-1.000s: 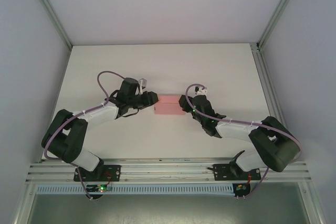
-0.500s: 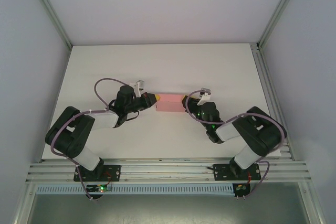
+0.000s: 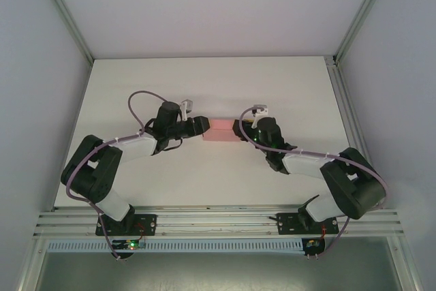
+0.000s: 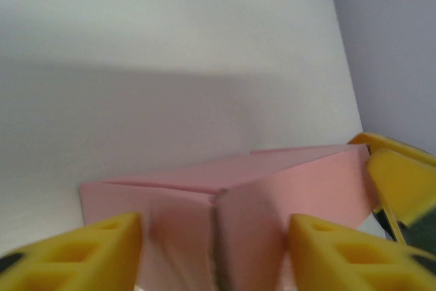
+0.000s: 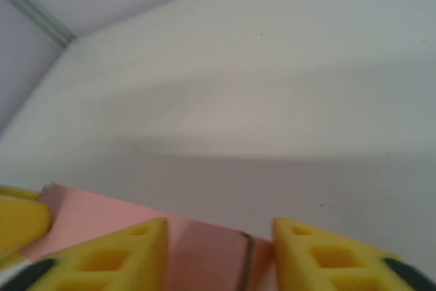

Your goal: Assemble paper box

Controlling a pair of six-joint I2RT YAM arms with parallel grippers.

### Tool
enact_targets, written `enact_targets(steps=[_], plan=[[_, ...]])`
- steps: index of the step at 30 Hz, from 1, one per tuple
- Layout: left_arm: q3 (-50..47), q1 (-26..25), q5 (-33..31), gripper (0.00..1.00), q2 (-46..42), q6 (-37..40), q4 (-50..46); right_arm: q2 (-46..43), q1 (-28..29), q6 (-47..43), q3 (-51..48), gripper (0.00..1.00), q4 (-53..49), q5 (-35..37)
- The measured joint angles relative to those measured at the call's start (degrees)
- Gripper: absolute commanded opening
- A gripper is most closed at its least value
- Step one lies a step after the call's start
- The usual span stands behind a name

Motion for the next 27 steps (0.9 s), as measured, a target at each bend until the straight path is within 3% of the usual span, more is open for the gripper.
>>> enact_targets(steps=[3, 6, 14, 20, 23, 27], plan=[[2.7, 0.0, -0.6, 0.99, 0.3, 1.9, -4.6, -0.2, -0.3, -2.6, 3.6, 0.72, -8.5, -1.1], [4.7, -0.2, -2.3, 1.00, 0.2, 3.0, -8.4, -0.5, -1.4, -5.2, 7.5, 0.98, -15.4, -2.7], [9.7, -0.3, -10.8, 1.00, -6.6, 8.5, -21.0, -5.1, -3.9, -18.6, 14.7, 0.98, -22.6, -9.7], [9.9, 1.0, -22.9, 1.00, -20.1, 11.2, -28.8, -3.2, -3.7, -46.5, 22.7, 0.98, -35.1, -24.4], [5.5, 2.0, -28.7, 1.00, -28.1, 11.4, -31.1, 1.8, -2.3, -59.8, 29.2, 0.98, -44.7, -25.7], [-1.5, 3.0, -33.5, 1.00, -38.1, 11.0, -35.5, 11.2, -0.5, -70.5, 37.6, 0.98, -54.7, -23.7]])
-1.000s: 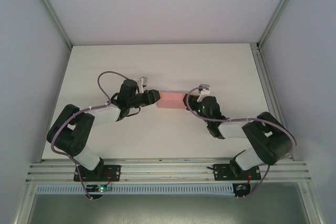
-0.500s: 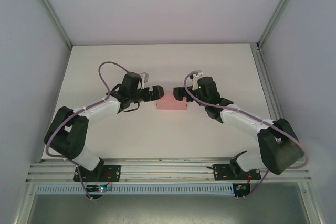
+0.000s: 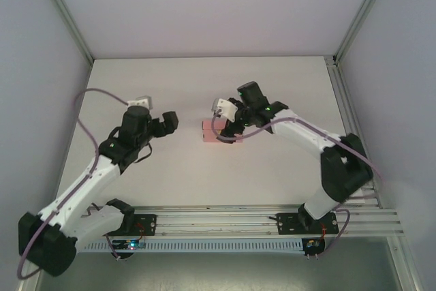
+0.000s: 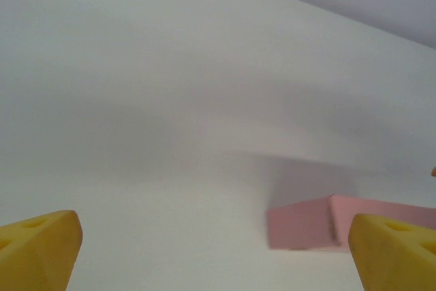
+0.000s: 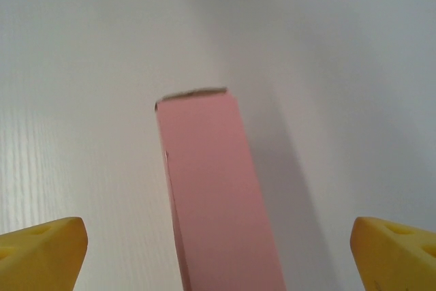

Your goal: Assemble paper box

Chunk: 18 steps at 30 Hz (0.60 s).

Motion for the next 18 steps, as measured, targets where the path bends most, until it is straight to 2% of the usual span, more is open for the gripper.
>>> enact_targets(steps=[2, 4, 8, 10, 15, 18], plan=[[-3.1, 0.0, -1.9, 1.00, -4.3, -0.8, -1.1, 4.1, 0.5, -3.7, 2.6, 0.92, -4.3, 1.1], [-5.9, 0.0, -4.0, 1.00, -8.1, -1.8, -1.3, 7.6, 0.8, -6.4, 4.9, 0.81, -8.6, 2.4], [-9.4, 0.1, -5.7, 1.00, -12.5, -3.4, -1.4, 10.9, 2.3, -8.1, 7.4, 0.48, -11.9, 9.2], [-9.7, 0.1, -6.1, 1.00, -12.7, -4.1, -1.5, 10.8, 3.3, -8.4, 7.5, 0.38, -11.2, 13.5], [-9.7, 0.1, -7.5, 1.00, -12.2, -4.6, -2.2, 8.9, 8.3, -12.4, 3.1, 0.37, -0.9, 29.5], [-9.7, 0.1, -7.8, 1.00, -11.7, -4.6, -2.4, 7.2, 11.4, -16.3, -1.6, 0.43, 5.7, 36.9]])
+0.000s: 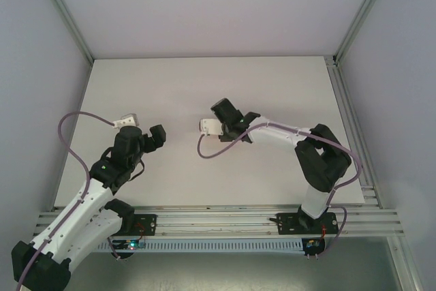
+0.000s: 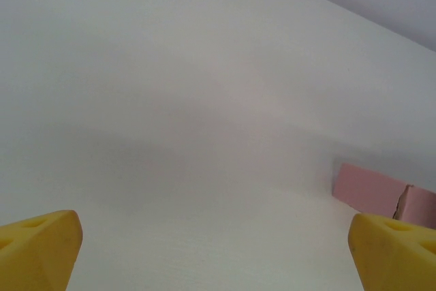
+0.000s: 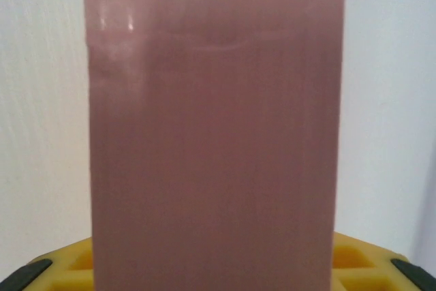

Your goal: Assemble paper box

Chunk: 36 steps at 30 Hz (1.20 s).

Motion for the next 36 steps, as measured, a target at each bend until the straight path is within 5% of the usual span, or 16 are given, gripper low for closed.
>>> enact_targets(steps=[6, 10, 19, 22, 26, 29, 36], plan=[[0.1, 0.0, -0.1, 1.00, 0.8, 0.0, -0.3, -0.6, 4.3, -0.6, -4.7, 0.68, 3.7, 5.9], [0.9, 0.0, -0.3, 1.00, 1.7, 0.5, -1.3, -5.0, 7.3, 3.0, -11.1, 0.96, 2.6, 6.5], [2.3, 0.0, -5.3, 1.00, 3.9, 3.8, -1.2, -30.7, 9.5, 13.0, -23.7, 0.98, 5.4, 2.6], [0.6, 1.1, -10.0, 1.00, 5.7, 8.7, 3.8, -41.0, 1.5, 21.3, -27.8, 0.98, 10.4, -0.3], [-6.3, 7.0, -13.1, 1.00, 9.7, 14.9, 16.3, -49.7, -20.0, 38.7, -32.8, 0.98, 18.4, -1.7], [-10.2, 12.2, -11.2, 1.00, 11.7, 18.4, 22.3, -53.6, -30.6, 45.9, -40.9, 0.98, 26.2, -1.7], [-14.7, 15.0, -8.2, 1.00, 20.7, 24.3, 41.4, -47.1, -36.3, 49.5, -57.3, 0.98, 45.8, -3.8]])
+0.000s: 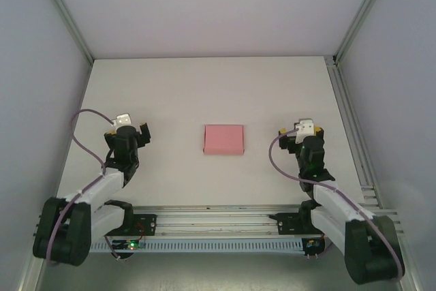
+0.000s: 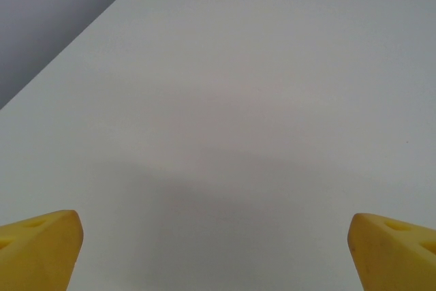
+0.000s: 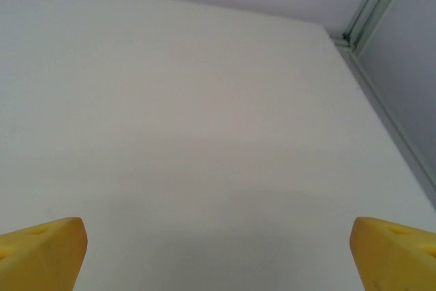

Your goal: Assemble paper box

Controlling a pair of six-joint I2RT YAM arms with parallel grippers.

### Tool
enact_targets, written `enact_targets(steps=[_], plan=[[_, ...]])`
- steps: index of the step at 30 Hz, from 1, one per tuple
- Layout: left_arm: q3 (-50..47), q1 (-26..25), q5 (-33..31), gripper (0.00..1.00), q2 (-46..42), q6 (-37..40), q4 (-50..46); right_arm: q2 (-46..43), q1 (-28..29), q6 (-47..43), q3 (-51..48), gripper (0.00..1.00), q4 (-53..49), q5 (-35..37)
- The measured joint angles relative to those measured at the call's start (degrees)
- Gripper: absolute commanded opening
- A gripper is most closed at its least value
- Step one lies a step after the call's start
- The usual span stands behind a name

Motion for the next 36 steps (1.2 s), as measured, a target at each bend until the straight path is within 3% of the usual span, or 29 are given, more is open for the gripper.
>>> enact_targets(steps=[6, 11, 16, 21, 25, 36], plan=[[0.6, 1.8, 9.7, 1.00, 9.9, 4.4, 7.8, 19.3, -2.6, -0.9, 2.1, 0.98, 18.3, -6.2], [4.0, 4.9, 14.5, 1.00, 14.9, 4.9, 10.7, 32.9, -7.1, 1.9, 6.1, 0.98, 27.7, -13.0], [9.2, 9.4, 17.5, 1.00, 20.0, 4.3, 13.1, 33.7, -8.9, 3.8, 8.9, 0.98, 28.6, -14.5], [9.5, 9.2, 22.8, 1.00, 24.0, 6.4, 14.9, 33.5, -8.8, 4.6, 9.6, 0.98, 28.0, -14.4], [5.1, 9.0, 22.2, 1.00, 25.9, 6.4, 22.4, 33.5, -8.3, 4.8, 9.6, 0.98, 27.7, -13.8], [4.6, 8.9, 22.2, 1.00, 26.4, 6.4, 25.3, 33.5, -8.3, 4.8, 9.6, 0.98, 27.7, -13.4]])
